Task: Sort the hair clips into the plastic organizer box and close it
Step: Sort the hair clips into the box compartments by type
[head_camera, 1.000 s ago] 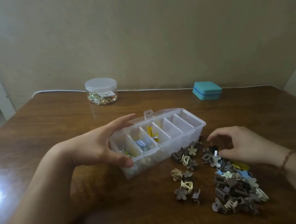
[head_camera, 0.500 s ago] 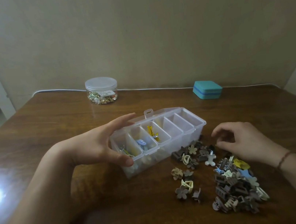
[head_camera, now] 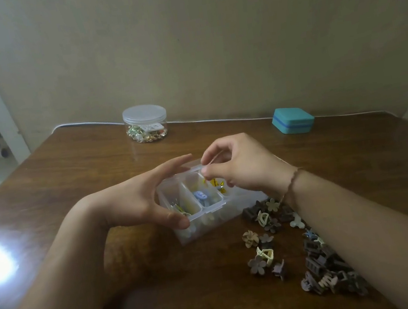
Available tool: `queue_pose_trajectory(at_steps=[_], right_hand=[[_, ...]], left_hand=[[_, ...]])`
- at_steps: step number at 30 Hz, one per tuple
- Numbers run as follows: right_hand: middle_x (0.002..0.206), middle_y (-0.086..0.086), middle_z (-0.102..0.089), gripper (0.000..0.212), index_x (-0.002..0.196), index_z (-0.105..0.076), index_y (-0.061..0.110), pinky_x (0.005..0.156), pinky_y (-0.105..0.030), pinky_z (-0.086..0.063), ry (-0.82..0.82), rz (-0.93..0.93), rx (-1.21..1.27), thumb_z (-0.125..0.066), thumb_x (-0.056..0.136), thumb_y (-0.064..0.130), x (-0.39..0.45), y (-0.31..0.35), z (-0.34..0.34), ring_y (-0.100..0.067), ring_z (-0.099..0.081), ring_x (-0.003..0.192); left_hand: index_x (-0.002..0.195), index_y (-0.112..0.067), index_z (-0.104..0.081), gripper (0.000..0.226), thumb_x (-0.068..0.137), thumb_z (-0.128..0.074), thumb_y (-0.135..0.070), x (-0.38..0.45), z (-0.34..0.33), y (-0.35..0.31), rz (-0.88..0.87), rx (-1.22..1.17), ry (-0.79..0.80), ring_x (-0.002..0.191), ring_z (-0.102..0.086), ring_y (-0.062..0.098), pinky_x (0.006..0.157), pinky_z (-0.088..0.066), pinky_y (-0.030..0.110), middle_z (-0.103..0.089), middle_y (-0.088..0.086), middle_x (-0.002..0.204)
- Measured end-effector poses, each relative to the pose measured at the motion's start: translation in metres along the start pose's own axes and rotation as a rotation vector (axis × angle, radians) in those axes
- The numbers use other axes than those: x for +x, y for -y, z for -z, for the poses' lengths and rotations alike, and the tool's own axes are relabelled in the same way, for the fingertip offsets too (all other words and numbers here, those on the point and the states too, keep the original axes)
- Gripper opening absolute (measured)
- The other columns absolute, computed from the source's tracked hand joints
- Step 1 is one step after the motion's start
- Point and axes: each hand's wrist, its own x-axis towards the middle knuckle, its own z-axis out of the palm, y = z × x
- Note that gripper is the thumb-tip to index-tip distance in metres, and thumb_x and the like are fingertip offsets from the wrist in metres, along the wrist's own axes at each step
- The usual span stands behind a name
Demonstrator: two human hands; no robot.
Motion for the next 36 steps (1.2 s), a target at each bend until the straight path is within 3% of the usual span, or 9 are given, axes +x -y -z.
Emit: queue_pose_trajectory(at_steps=[4,8,10,13,18,20,28,32,36], right_hand=[[0.08,0.002,-0.073,0.007,0.083,-0.071,0.021,0.058,-0.017,-0.045,-0.124,0.055,-0.048,-0.074,0.082,0.015,0.002,-0.013,0.021,0.002,-0.061,0.063],[0.085,0.01,-0.07,0.01,0.089,-0.071,0.024,0.071,-0.019,-0.051,-0.264,0.083,-0.275,-0.073,0.083,0.016,-0.023,-0.035,0.066,-0.003,-0.064,0.08],[0.085,0.011,-0.068,0.012,0.086,-0.07,0.024,0.068,-0.018,-0.051,-0.296,0.048,-0.373,-0.073,0.083,0.013,-0.039,-0.051,0.08,-0.003,-0.063,0.081],[0.085,0.011,-0.067,0.02,0.082,-0.066,0.03,0.063,-0.014,-0.044,-0.204,-0.081,-0.447,-0.073,0.082,0.011,-0.057,-0.075,0.093,-0.002,-0.062,0.08],[0.101,0.02,-0.065,0.029,0.093,-0.06,0.046,0.074,-0.024,-0.054,0.071,-0.194,-0.522,-0.076,0.08,0.025,-0.071,-0.095,0.09,0.001,-0.063,0.089],[0.106,0.022,-0.062,0.033,0.097,-0.058,0.05,0.078,-0.023,-0.051,0.082,-0.171,-0.525,-0.074,0.082,0.025,-0.069,-0.098,0.086,0.002,-0.06,0.095],[0.098,0.02,-0.065,0.023,0.089,-0.065,0.043,0.067,-0.013,-0.042,0.044,-0.152,-0.472,-0.069,0.086,0.02,-0.068,-0.104,0.084,0.004,-0.059,0.091],[0.092,0.012,-0.07,0.023,0.088,-0.069,0.035,0.066,-0.017,-0.044,-0.024,-0.124,-0.312,-0.07,0.085,0.013,-0.072,-0.104,0.093,0.011,-0.061,0.074],[0.093,0.015,-0.07,0.025,0.088,-0.07,0.036,0.074,-0.017,-0.045,-0.048,-0.104,-0.3,-0.069,0.086,0.011,-0.072,-0.105,0.095,0.005,-0.063,0.088]], left_hand=[[0.145,-0.057,-0.018,0.109,0.061,-0.087,-0.044,0.0,0.001,-0.001,-0.002,0.028,-0.007,0.127,-0.038,-0.016,0.096,-0.037,0.005,-0.035,-0.037,0.14],[0.143,-0.06,-0.018,0.11,0.056,-0.084,-0.053,0.0,0.001,0.0,-0.011,0.038,-0.006,0.133,-0.036,-0.01,0.101,-0.034,0.01,-0.035,-0.034,0.144],[0.143,-0.06,-0.018,0.109,0.057,-0.085,-0.052,0.001,0.001,0.001,-0.016,0.029,0.0,0.133,-0.036,-0.01,0.099,-0.035,0.007,-0.036,-0.033,0.145],[0.143,-0.06,-0.019,0.11,0.055,-0.085,-0.053,0.0,0.001,0.002,-0.022,0.018,-0.002,0.13,-0.037,-0.014,0.095,-0.035,0.001,-0.036,-0.034,0.144],[0.143,-0.059,-0.02,0.11,0.055,-0.085,-0.052,0.0,0.0,0.002,-0.028,0.017,-0.01,0.126,-0.037,-0.019,0.091,-0.034,-0.002,-0.037,-0.034,0.143],[0.143,-0.058,-0.021,0.109,0.056,-0.086,-0.05,0.0,0.0,0.001,-0.028,0.01,-0.01,0.124,-0.038,-0.02,0.09,-0.034,-0.003,-0.038,-0.034,0.143],[0.143,-0.059,-0.021,0.108,0.058,-0.087,-0.046,0.0,0.001,0.001,-0.016,-0.005,0.006,0.123,-0.038,-0.021,0.088,-0.036,-0.003,-0.038,-0.033,0.143],[0.143,-0.059,-0.021,0.109,0.055,-0.085,-0.05,0.0,0.001,0.001,-0.016,-0.01,0.009,0.124,-0.04,-0.018,0.09,-0.037,-0.001,-0.038,-0.032,0.144],[0.143,-0.058,-0.022,0.109,0.056,-0.086,-0.049,0.0,0.001,0.001,-0.013,-0.022,0.017,0.125,-0.041,-0.015,0.091,-0.038,0.0,-0.038,-0.031,0.144]])
